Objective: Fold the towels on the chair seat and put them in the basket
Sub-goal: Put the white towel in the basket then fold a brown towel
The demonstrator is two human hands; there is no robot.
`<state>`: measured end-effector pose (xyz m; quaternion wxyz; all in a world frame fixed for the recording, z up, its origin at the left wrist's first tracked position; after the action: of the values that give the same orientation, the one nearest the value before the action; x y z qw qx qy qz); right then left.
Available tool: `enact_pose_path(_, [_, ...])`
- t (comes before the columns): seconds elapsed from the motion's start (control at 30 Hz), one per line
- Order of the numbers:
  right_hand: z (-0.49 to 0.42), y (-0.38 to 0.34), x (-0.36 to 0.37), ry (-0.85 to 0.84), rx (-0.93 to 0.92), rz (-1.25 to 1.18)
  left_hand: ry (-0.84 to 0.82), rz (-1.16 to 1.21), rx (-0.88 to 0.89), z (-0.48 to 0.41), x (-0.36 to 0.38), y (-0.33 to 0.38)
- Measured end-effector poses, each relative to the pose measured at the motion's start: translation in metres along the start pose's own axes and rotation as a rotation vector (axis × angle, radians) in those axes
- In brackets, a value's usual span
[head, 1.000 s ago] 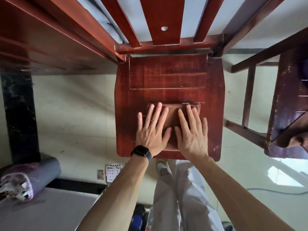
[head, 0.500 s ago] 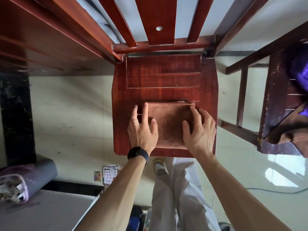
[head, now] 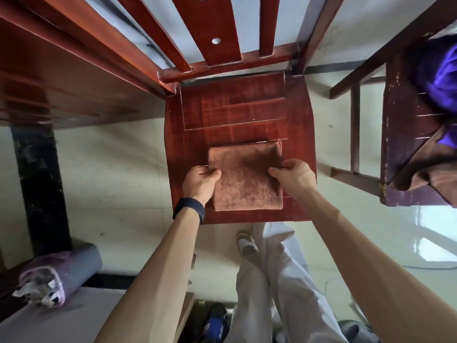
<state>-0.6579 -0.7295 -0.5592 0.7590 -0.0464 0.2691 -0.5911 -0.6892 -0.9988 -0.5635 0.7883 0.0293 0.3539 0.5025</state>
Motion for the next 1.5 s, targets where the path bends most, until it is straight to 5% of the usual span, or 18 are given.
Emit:
enact_pose_path(0.3, [0.014,0.013,-0.001,0.008,-0.078,-0.149,-0.166,0.135,0.06,0.015,-0.006,0.008])
enact_pose_path(0.5, [0.057,0.03,-0.016,-0.27,0.018,-0.582,-0.398,0.254,0.096,0.061,-0.021,0.023])
enact_pose_path(0.67, [0.139,0.016,-0.061,-0.396,-0.136,-0.683,-0.491,0.272,0.214,0.118,-0.043,0.061])
enact_pose_path(1.1, [0.437,-0.009,-0.233,0.243,-0.58,-0.73,-0.671,0.16,0.748,0.387,-0.105,0.235])
enact_pose_path(1.5, [0.593,0.073,-0.368,0.677,-0.716,-0.956,-0.959,0.076,0.934,0.602,-0.018,0.349])
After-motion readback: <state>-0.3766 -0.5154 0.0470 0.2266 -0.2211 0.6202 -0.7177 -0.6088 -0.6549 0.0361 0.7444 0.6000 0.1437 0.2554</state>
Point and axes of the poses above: each hand's wrist, its own z-axis away from the middle knuckle, its own x-axis out of the palm, y = z × x, the point moved 6 cm from there along -z, towards the middle knuckle, and after that the axes turned 4 degrees about -y, right-handed, at the moved point
